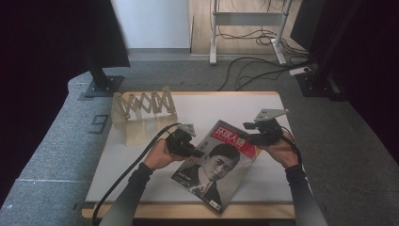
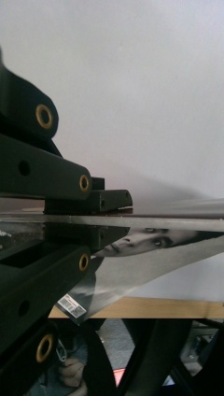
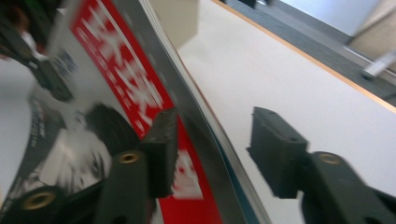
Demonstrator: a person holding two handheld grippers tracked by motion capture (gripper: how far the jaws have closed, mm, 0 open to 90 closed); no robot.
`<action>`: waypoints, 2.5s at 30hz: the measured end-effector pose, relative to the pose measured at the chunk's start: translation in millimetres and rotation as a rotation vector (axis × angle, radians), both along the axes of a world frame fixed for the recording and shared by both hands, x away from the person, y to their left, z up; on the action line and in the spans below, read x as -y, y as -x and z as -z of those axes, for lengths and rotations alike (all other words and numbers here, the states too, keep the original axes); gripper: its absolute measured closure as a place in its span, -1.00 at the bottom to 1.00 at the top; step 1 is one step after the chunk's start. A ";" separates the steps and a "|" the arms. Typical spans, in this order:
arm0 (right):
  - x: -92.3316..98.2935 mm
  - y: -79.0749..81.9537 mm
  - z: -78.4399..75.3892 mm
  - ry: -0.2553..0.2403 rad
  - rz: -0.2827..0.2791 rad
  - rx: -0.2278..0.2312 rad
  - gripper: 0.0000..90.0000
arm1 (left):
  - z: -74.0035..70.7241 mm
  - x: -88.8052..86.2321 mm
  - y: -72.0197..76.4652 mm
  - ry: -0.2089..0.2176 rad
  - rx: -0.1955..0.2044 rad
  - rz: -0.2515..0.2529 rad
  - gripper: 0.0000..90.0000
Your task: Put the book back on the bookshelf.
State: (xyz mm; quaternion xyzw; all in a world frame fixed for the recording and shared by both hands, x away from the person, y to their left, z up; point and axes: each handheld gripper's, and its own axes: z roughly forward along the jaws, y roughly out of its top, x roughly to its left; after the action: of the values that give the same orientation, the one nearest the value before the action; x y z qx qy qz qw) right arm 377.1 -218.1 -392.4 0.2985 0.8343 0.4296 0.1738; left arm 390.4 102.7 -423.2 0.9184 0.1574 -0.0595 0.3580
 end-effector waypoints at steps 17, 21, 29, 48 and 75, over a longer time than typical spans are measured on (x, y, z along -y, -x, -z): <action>32.2 8.0 49.3 -0.045 0.162 -0.121 -0.46 | -18.3 -19.4 -0.3 0.057 0.043 -0.035 0.93; 28.8 7.9 69.2 -0.086 0.115 -0.194 -0.33 | -19.7 -20.5 -0.2 0.068 0.043 -0.028 0.94; 30.5 4.7 70.8 -0.157 0.061 -0.217 0.51 | -21.3 -24.6 -0.2 0.090 0.044 -0.014 0.93; 30.7 8.0 6.2 -0.155 0.044 -0.043 0.91 | -29.8 -34.6 1.4 0.220 0.101 0.014 0.93; 0.3 22.1 -37.7 -0.101 -0.091 0.065 0.93 | -27.8 -47.3 17.3 0.169 0.226 0.004 0.60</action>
State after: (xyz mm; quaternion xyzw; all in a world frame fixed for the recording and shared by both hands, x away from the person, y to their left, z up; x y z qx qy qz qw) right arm 355.0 -218.5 -354.7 0.2544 0.8181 0.4883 0.1658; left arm 373.0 150.0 -395.4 0.8861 0.1087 0.0307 0.4494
